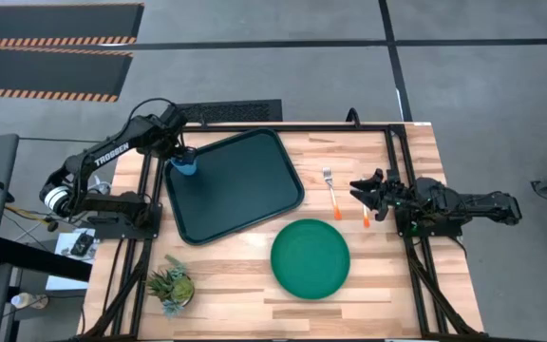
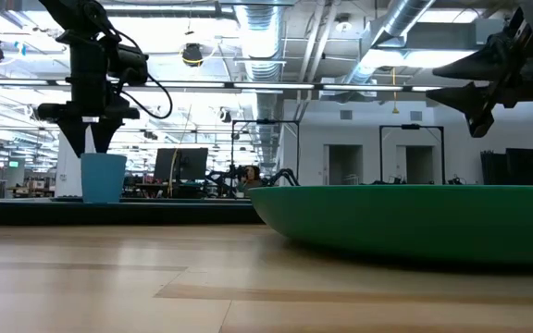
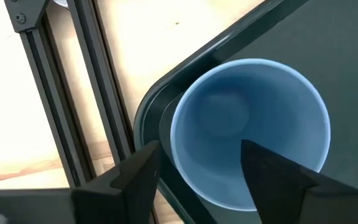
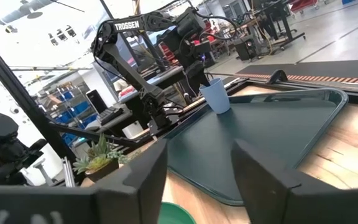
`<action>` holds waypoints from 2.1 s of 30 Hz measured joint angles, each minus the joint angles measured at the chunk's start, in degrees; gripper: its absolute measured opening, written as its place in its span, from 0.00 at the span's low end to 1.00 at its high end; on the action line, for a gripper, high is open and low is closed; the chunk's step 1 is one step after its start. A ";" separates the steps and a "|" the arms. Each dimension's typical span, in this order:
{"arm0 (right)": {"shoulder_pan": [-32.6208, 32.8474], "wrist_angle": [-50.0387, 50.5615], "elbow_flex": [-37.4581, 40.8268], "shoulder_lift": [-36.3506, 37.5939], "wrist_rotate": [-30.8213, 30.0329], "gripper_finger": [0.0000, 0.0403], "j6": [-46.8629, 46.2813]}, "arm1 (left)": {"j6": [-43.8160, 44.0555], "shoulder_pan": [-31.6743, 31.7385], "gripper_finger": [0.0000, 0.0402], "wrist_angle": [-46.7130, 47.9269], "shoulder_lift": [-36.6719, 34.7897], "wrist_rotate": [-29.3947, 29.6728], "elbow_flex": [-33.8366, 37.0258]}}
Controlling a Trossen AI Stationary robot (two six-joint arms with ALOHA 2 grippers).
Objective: Pick and place plate/cup/fork/spoon on tray
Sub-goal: Put the green plate on the bottom left of the black tray
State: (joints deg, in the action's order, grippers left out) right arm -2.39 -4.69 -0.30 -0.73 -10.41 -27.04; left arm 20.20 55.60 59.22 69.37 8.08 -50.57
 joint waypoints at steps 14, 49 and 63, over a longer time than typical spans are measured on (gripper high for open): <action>0.00 4.47 -0.96 -1.46 -0.51 0.59 -8.19 | -2.91 -0.03 0.63 -4.00 -9.50 -1.40 -0.06; -7.43 28.81 -28.57 -49.21 2.92 0.55 -2.90 | 20.13 -18.87 0.63 -21.95 -43.26 -32.02 -3.76; -7.76 22.02 -28.57 -54.74 5.52 0.54 -2.90 | 16.39 -41.97 0.63 -58.05 -8.85 -25.16 -3.63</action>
State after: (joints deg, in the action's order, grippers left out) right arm -10.15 17.33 -28.86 -55.47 -4.89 -29.93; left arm 36.59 13.63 1.17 60.52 -17.08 -54.19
